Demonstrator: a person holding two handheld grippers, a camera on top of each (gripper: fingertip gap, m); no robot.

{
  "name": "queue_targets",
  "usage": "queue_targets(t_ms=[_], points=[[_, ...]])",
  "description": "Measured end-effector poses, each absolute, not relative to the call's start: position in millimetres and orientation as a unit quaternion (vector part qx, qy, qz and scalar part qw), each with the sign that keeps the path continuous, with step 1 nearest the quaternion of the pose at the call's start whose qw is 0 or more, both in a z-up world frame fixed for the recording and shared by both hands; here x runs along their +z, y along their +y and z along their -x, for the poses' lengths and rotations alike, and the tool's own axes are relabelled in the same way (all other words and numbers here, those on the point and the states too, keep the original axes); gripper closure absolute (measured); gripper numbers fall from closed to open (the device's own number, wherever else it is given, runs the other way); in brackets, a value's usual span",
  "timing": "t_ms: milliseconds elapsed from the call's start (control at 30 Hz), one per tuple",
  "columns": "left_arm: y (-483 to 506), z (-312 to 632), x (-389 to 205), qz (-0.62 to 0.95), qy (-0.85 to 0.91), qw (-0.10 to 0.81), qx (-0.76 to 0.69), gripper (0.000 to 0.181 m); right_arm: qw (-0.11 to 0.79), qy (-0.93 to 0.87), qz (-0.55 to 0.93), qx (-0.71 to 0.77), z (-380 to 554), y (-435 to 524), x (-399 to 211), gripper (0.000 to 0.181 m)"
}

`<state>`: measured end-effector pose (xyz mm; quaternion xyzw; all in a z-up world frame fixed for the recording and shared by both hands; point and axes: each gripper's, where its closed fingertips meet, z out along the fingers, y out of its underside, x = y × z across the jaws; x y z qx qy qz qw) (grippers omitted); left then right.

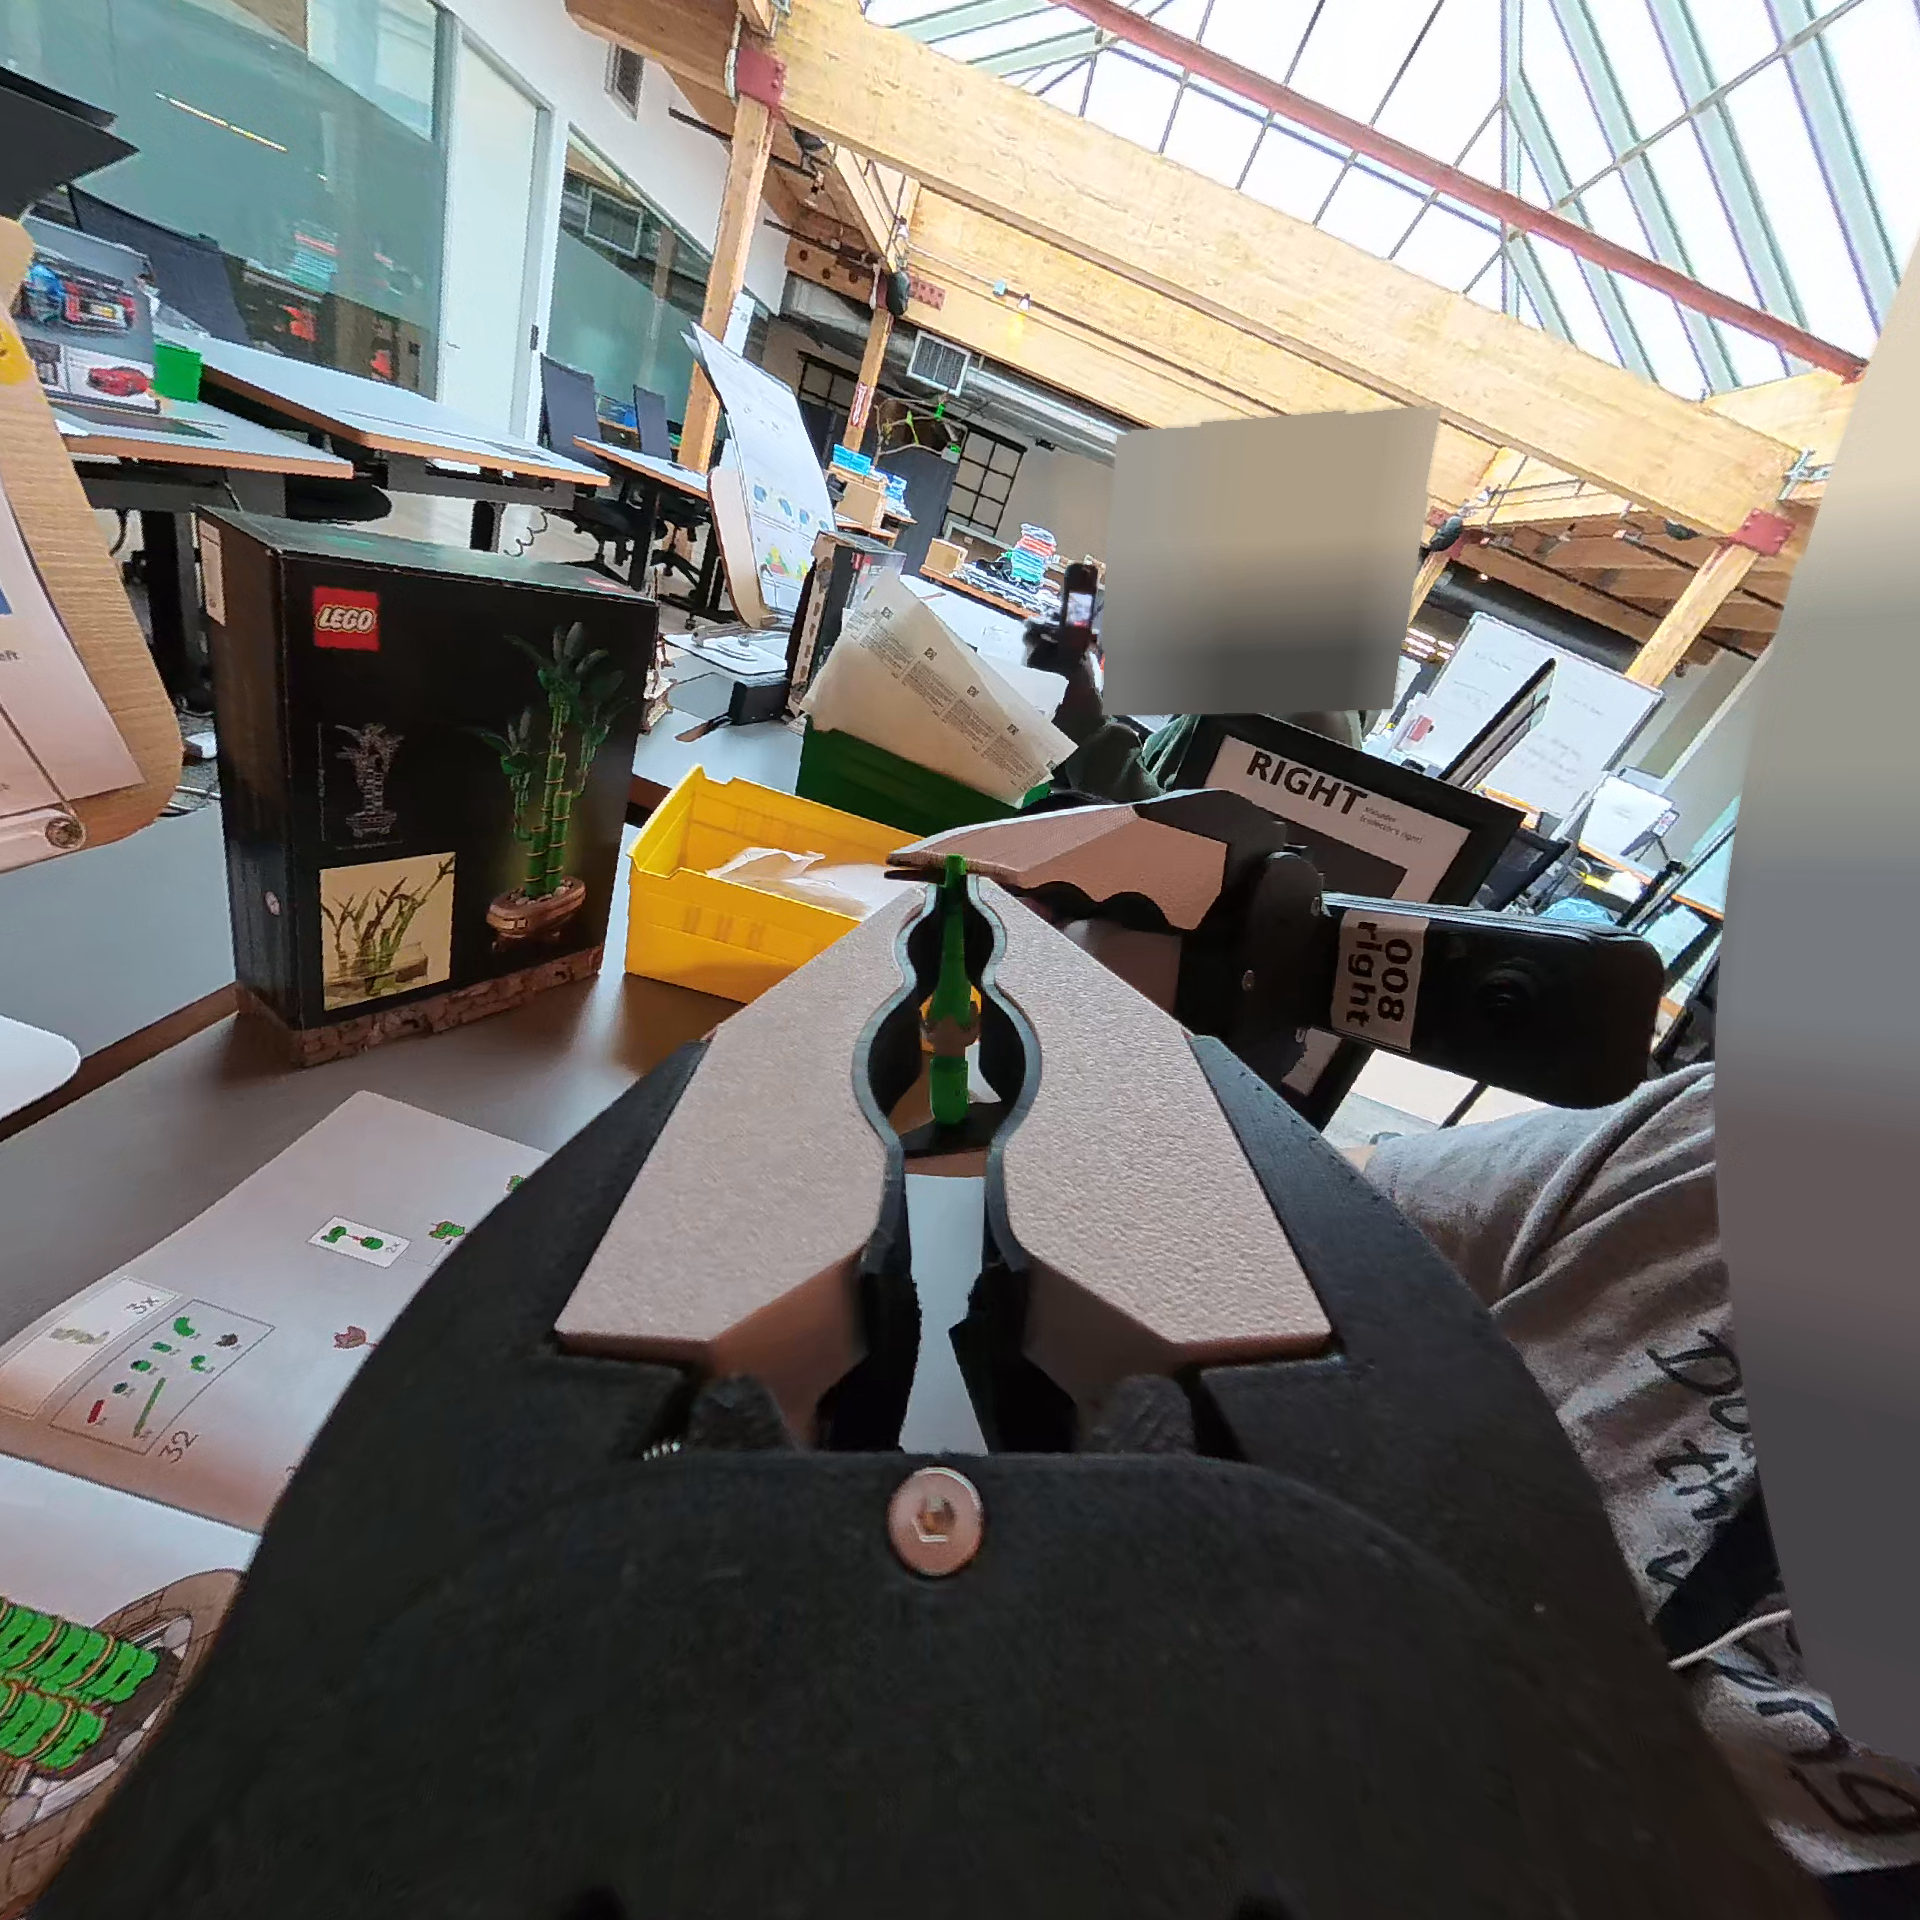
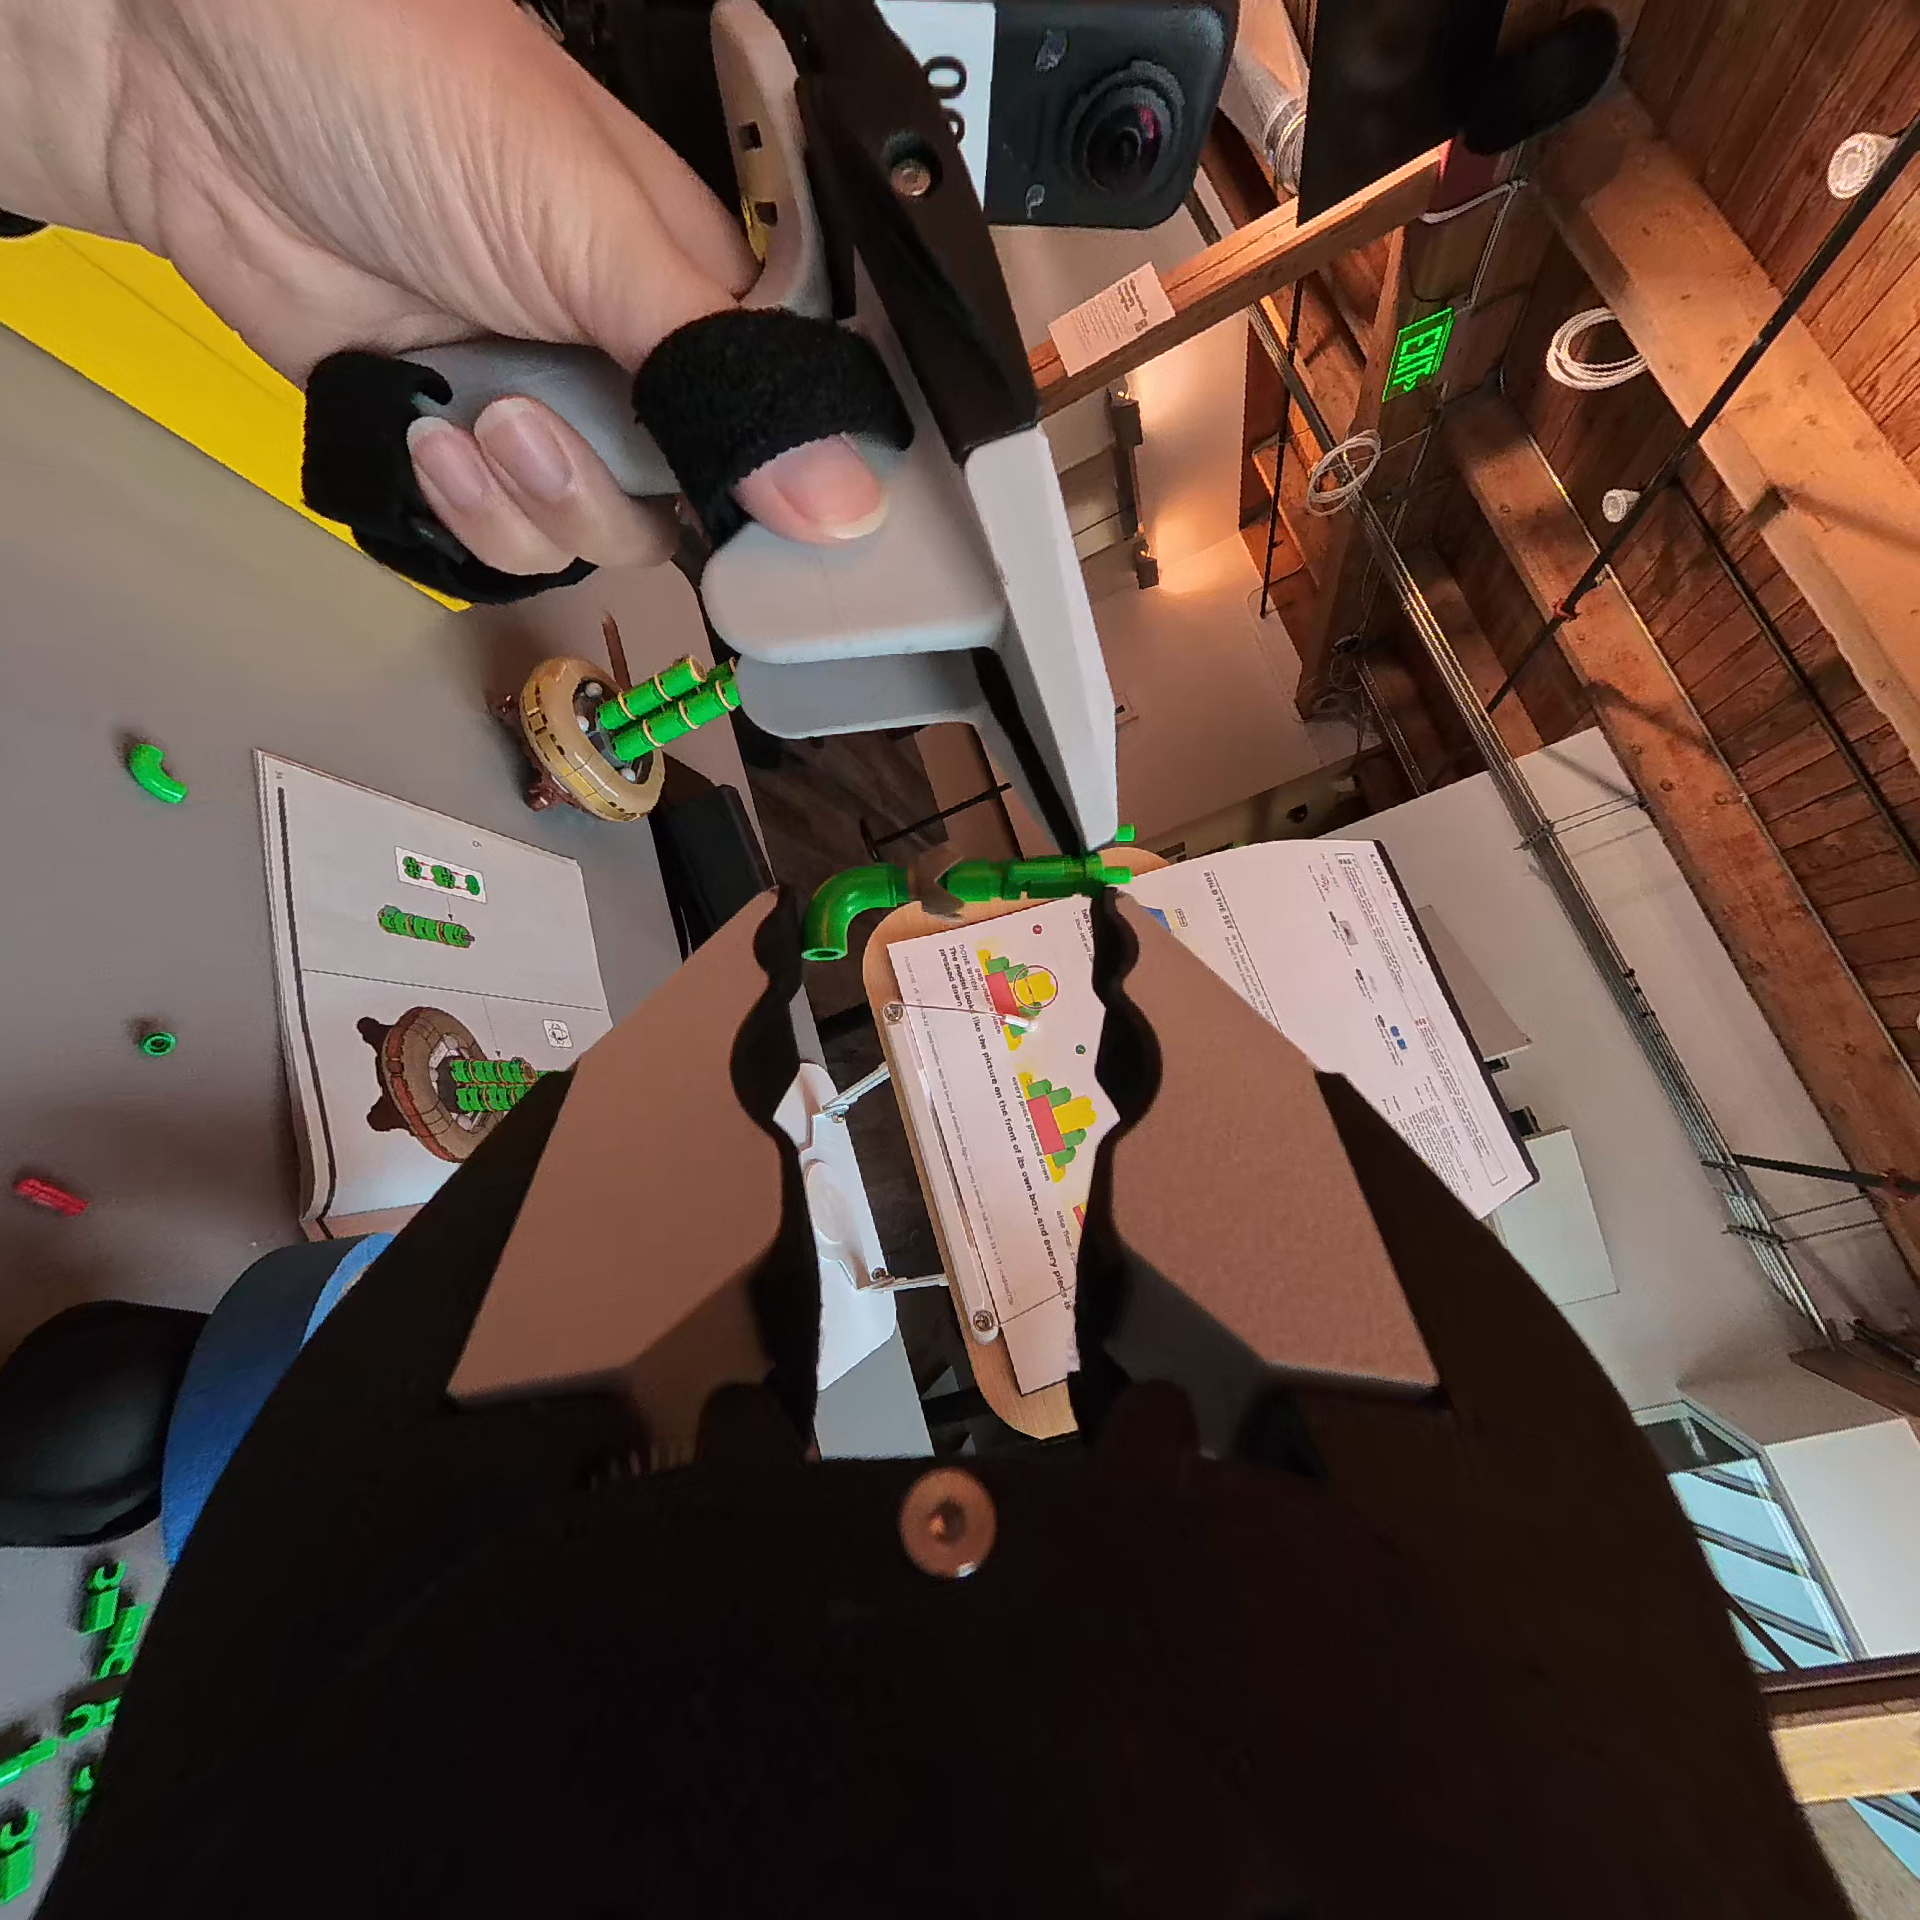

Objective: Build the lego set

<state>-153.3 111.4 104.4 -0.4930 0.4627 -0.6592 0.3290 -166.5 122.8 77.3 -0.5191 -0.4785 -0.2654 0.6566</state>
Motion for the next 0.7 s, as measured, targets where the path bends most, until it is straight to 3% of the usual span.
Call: queue_targets(t_ms=[700], points=[[96,162,118,0.443,0.499,0.363,-0.650,0.180,0.673,-0.485,0.435,-0.350,171,112,90,0.127]])
